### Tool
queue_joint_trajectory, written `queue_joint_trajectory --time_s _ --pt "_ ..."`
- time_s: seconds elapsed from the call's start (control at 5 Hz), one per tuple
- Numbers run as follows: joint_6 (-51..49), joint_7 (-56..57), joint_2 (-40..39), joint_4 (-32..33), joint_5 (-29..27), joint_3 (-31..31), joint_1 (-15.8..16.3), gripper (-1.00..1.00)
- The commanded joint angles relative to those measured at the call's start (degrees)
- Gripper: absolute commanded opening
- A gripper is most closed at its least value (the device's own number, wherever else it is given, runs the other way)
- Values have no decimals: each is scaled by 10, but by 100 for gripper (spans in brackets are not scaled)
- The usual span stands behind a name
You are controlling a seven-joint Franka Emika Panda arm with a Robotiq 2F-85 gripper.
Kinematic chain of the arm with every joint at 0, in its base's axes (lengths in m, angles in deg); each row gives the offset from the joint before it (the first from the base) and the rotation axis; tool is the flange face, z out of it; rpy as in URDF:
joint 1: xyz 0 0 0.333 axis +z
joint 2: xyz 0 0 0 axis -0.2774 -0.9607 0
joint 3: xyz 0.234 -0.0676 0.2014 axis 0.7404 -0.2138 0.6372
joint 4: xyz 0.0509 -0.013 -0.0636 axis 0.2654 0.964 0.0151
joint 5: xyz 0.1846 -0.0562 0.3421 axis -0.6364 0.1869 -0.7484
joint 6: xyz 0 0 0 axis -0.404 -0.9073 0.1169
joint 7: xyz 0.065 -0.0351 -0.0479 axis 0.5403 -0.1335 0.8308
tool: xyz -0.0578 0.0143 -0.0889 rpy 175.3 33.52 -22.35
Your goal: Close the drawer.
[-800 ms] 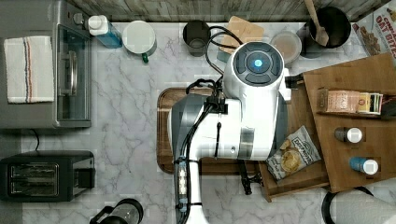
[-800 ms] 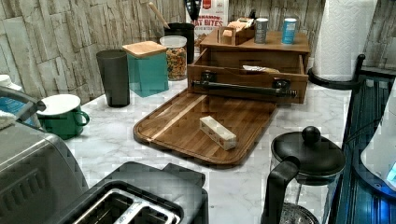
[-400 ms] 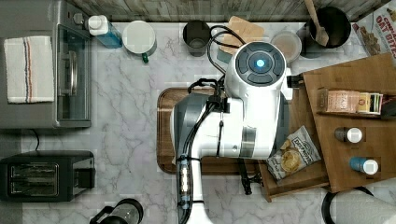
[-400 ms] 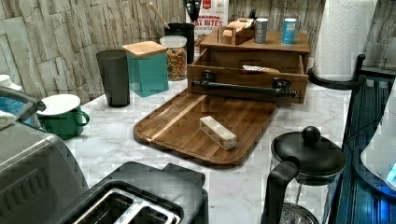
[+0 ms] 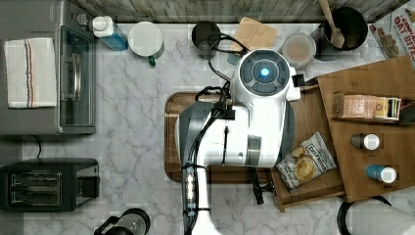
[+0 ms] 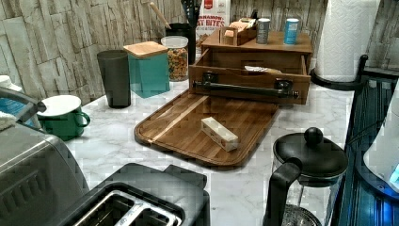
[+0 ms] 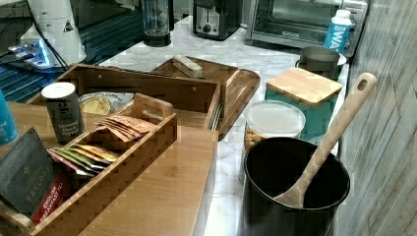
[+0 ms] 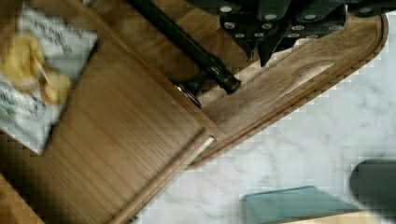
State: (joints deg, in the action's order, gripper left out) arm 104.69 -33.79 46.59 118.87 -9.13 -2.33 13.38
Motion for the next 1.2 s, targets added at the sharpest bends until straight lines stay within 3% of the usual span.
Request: queue_joint_trajectory --time_s 0.2,0.4,0.6,1.0,1.2 --pt "137 100 64 159 -9 34 34 -100" --pt "183 209 67 211 -60 31 22 -100" --pt "216 243 80 257 -50 38 26 -100" --pt "338 272 92 372 42 42 27 -100" --pt "338 301 96 393 52 29 25 -100"
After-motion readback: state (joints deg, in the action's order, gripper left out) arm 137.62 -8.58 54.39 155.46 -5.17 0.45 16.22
